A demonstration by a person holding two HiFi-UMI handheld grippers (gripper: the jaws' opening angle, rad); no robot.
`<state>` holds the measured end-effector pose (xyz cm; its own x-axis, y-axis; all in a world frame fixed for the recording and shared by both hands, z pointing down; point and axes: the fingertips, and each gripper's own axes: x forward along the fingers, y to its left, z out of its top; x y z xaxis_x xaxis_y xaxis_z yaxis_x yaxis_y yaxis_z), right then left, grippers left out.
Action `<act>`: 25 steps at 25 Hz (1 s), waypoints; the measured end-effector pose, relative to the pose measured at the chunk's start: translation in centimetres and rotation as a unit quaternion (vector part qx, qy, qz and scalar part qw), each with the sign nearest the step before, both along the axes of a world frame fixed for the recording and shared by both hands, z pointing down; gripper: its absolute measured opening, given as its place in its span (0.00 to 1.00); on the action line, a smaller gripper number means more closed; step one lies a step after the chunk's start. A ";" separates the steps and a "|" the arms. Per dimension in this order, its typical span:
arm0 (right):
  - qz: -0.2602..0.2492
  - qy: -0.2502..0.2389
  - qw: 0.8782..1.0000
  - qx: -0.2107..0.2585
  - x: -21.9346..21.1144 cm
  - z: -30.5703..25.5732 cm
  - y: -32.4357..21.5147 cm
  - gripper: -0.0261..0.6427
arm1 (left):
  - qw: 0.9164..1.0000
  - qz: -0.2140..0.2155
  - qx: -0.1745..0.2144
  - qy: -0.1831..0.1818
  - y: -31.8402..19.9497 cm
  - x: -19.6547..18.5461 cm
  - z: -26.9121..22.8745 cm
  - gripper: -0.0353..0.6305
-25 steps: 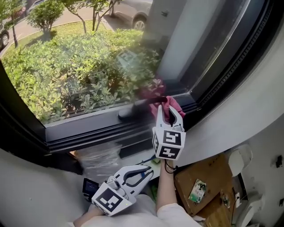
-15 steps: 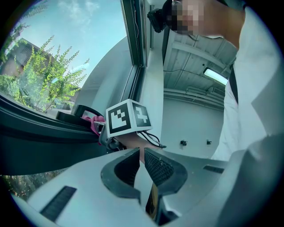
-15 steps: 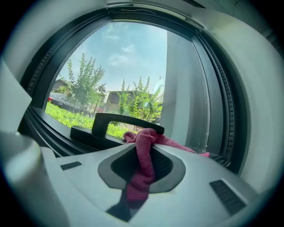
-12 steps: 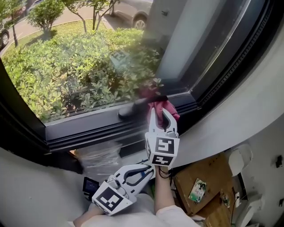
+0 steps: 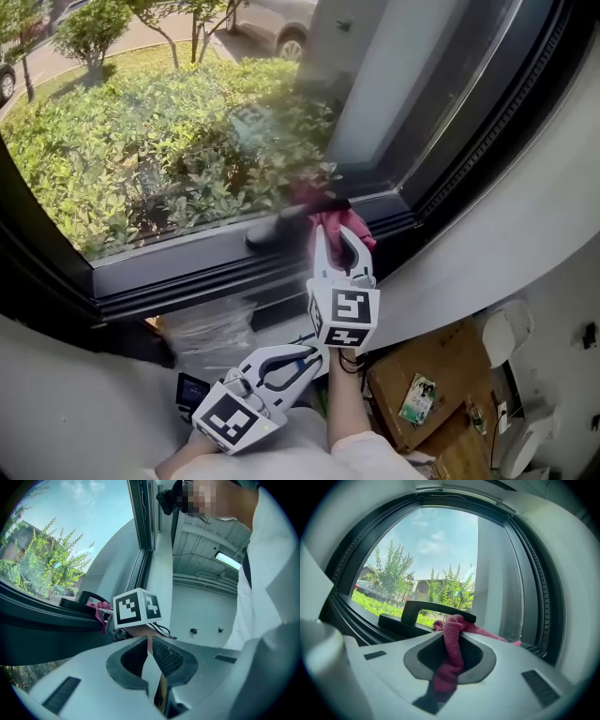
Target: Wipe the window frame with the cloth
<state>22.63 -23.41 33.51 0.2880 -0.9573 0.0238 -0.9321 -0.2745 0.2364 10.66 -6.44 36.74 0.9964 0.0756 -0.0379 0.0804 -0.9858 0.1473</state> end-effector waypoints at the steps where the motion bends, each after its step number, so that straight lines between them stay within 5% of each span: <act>1: -0.005 0.001 1.000 0.009 0.0 0.0 0.1 0.12 | 1.000 0.000 0.001 0.001 0.0 0.0 -0.1 0.12; 10: -0.020 0.033 0.999 0.018 1.0 -0.1 1.1 0.14 | 1.000 0.005 0.007 0.004 0.5 0.2 -0.6 0.12; 18: 0.139 0.057 0.987 0.050 15.3 -1.8 7.9 0.14 | 1.000 -0.004 0.019 0.008 -0.1 0.1 -0.8 0.12; 25: 0.118 0.063 0.991 -0.001 21.0 -0.1 5.6 0.14 | 0.999 -0.002 0.031 0.010 -0.1 0.4 -1.1 0.12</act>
<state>43.66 -17.85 33.43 0.5041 -0.8633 -0.0244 -0.8056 -0.4802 0.3470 11.03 -6.51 35.64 0.9958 0.0742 -0.0541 0.0786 -0.9933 0.0842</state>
